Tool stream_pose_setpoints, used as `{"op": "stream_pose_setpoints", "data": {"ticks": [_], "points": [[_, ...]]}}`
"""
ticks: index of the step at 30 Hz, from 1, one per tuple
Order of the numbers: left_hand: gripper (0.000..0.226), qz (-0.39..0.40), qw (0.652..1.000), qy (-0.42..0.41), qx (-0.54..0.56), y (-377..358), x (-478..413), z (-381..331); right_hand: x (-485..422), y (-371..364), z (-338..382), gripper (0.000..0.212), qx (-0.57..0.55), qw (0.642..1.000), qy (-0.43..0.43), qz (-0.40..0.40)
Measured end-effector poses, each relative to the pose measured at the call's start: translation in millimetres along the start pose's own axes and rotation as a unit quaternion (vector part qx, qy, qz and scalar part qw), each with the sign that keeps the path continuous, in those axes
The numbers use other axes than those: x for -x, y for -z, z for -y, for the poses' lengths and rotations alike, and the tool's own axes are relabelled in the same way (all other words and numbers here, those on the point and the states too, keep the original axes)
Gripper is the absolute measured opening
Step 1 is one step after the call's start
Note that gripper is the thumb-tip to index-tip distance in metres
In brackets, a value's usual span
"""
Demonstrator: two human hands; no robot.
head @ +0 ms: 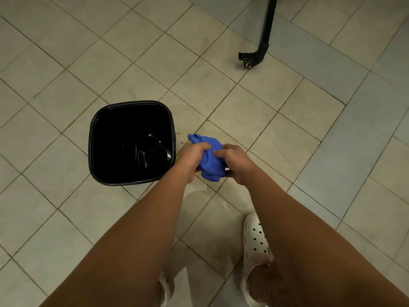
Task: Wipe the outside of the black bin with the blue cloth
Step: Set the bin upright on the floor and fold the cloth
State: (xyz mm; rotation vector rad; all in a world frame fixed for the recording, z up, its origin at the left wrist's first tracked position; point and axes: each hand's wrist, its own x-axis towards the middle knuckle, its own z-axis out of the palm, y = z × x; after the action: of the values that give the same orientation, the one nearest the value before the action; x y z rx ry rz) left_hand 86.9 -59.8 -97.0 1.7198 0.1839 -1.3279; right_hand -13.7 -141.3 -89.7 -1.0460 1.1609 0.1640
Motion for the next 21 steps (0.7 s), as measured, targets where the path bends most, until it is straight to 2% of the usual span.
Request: {"op": "stream_pose_setpoints", "data": {"ticks": [3, 6, 9, 12, 15, 18, 21], "points": [[0.027, -0.012, 1.000, -0.001, -0.015, -2.2, -11.5, 7.3, -13.9, 2.7, -5.3, 0.039, 0.020, 0.999, 0.017, -0.025], [0.021, -0.040, 0.997, -0.040, -0.049, -5.7, -26.7, 15.5, -32.7, 3.4, -10.6, 0.050, 0.105, 0.990, 0.065, -0.075], [0.036, -0.069, 0.995, -0.058, -0.050, -5.0, -43.3, 24.5, -46.8, 2.0, -16.7, 0.059, 0.129, 0.986, 0.087, -0.061], [0.034, -0.081, 0.993, -0.045, -0.069, -0.9, -59.9, 39.1, -58.4, 1.2, -29.5, 0.067, 0.129, 0.988, 0.080, -0.042], [0.053, -0.092, 0.990, -0.012, -0.109, 2.4, -71.0, 54.1, -69.2, -1.6, -49.4, 0.076, 0.148, 0.987, 0.059, -0.023], [0.067, -0.092, 0.986, 0.028, -0.134, 6.3, -75.6, 67.3, -76.5, -8.4, -66.4, 0.076, 0.181, 0.982, 0.046, -0.021], [0.077, -0.091, 0.980, 0.031, -0.174, 10.7, -81.2, 80.6, -79.8, -11.3, -76.3, 0.073, 0.250, 0.966, 0.042, -0.038]]}}
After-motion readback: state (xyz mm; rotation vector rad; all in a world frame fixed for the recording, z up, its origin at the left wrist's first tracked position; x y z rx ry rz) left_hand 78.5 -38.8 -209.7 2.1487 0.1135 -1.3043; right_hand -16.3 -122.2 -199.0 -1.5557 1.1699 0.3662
